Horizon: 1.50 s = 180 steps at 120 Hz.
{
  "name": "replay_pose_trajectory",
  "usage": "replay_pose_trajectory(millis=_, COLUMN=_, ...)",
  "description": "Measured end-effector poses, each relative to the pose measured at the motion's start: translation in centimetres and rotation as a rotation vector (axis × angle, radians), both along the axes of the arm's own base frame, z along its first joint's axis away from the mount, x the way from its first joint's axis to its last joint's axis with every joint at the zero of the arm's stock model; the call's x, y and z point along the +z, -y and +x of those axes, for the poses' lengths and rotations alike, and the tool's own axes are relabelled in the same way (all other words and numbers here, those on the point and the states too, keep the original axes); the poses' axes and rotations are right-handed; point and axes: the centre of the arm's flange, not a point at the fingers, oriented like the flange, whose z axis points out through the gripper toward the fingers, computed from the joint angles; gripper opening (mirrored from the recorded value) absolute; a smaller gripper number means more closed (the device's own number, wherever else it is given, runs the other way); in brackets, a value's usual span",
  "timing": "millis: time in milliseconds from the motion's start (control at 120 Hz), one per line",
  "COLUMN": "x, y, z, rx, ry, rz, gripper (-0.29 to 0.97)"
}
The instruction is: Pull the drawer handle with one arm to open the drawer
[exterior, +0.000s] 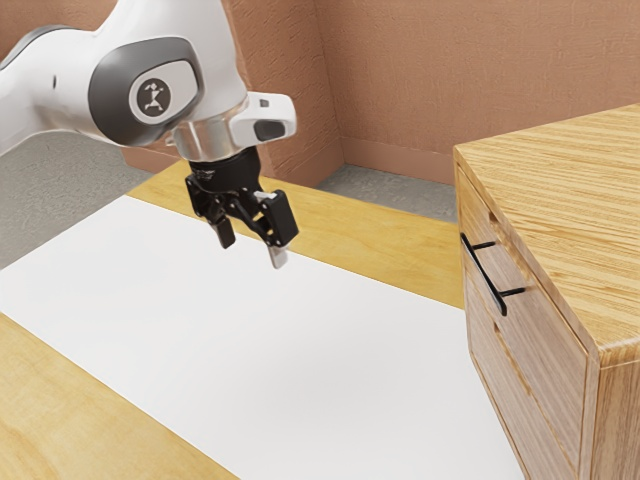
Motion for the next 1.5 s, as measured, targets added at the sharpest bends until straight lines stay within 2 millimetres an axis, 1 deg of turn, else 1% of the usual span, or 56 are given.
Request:
replay_pose_trajectory(millis=200, x=-0.1, y=-0.4, z=0.0, rx=0.009, ry=-0.003, rz=-0.01, gripper=0.68)
replay_pose_trajectory(millis=267, x=0.5, y=-0.3, z=-0.3, rx=0.013, ry=0.003, rz=-0.047, gripper=0.68)
replay_pose_trajectory(millis=283, x=1.0, y=-0.4, z=-0.4, rx=0.015, ry=0.01, rz=-0.055, gripper=0.68)
replay_pose_trajectory(millis=325, x=3.0, y=-0.6, z=-0.8, rx=0.02, ry=0.042, rz=-0.069, gripper=0.68)
replay_pose_trajectory(millis=367, x=6.7, y=-1.0, z=-2.6, rx=0.02, ry=0.107, rz=-0.092, gripper=0.68)
replay_pose_trajectory(millis=383, x=7.9, y=-1.7, z=-3.4, rx=0.032, ry=0.128, rz=-0.102, gripper=0.68)
replay_pose_trajectory(millis=400, x=9.0, y=-2.9, z=-4.2, rx=0.055, ry=0.148, rz=-0.113, gripper=0.68)
replay_pose_trajectory(millis=442, x=10.7, y=-6.2, z=-5.8, rx=0.144, ry=0.178, rz=-0.137, gripper=0.68)
replay_pose_trajectory(millis=458, x=11.0, y=-6.9, z=-6.2, rx=0.171, ry=0.184, rz=-0.144, gripper=0.68)
replay_pose_trajectory(millis=475, x=11.3, y=-6.9, z=-6.4, rx=0.191, ry=0.186, rz=-0.152, gripper=0.68)
replay_pose_trajectory(millis=525, x=11.2, y=-5.6, z=-6.5, rx=0.245, ry=0.17, rz=-0.177, gripper=0.68)
replay_pose_trajectory(millis=617, x=10.9, y=-2.6, z=-6.4, rx=0.377, ry=0.134, rz=-0.208, gripper=0.68)
replay_pose_trajectory(millis=717, x=10.7, y=-0.8, z=-6.3, rx=0.533, ry=0.106, rz=-0.212, gripper=0.68)
replay_pose_trajectory(millis=800, x=10.7, y=2.4, z=-6.4, rx=0.606, ry=0.105, rz=-0.177, gripper=0.68)
replay_pose_trajectory(millis=933, x=10.9, y=4.1, z=-6.6, rx=0.754, ry=0.097, rz=-0.197, gripper=0.68)
replay_pose_trajectory(millis=1025, x=10.3, y=6.1, z=-6.1, rx=0.818, ry=0.077, rz=-0.219, gripper=0.68)
replay_pose_trajectory(millis=1125, x=10.0, y=7.2, z=-5.5, rx=0.895, ry=0.07, rz=-0.242, gripper=0.68)
replay_pose_trajectory(millis=1167, x=9.3, y=7.5, z=-5.1, rx=0.927, ry=0.07, rz=-0.243, gripper=0.68)
replay_pose_trajectory(millis=1200, x=8.3, y=8.2, z=-4.8, rx=0.941, ry=0.071, rz=-0.241, gripper=0.68)
replay_pose_trajectory(millis=1225, x=7.3, y=9.3, z=-4.8, rx=0.94, ry=0.069, rz=-0.241, gripper=0.68)
replay_pose_trajectory(millis=1283, x=5.3, y=12.6, z=-4.8, rx=0.921, ry=0.073, rz=-0.252, gripper=0.68)
replay_pose_trajectory(millis=1333, x=4.5, y=14.5, z=-4.9, rx=0.918, ry=0.092, rz=-0.273, gripper=0.68)
replay_pose_trajectory(millis=1375, x=4.5, y=14.9, z=-4.7, rx=0.934, ry=0.113, rz=-0.296, gripper=0.68)
replay_pose_trajectory(millis=1450, x=4.8, y=14.5, z=-4.2, rx=0.977, ry=0.152, rz=-0.337, gripper=0.68)
replay_pose_trajectory(millis=1500, x=4.5, y=14.5, z=-4.2, rx=1.0, ry=0.168, rz=-0.359, gripper=0.68)
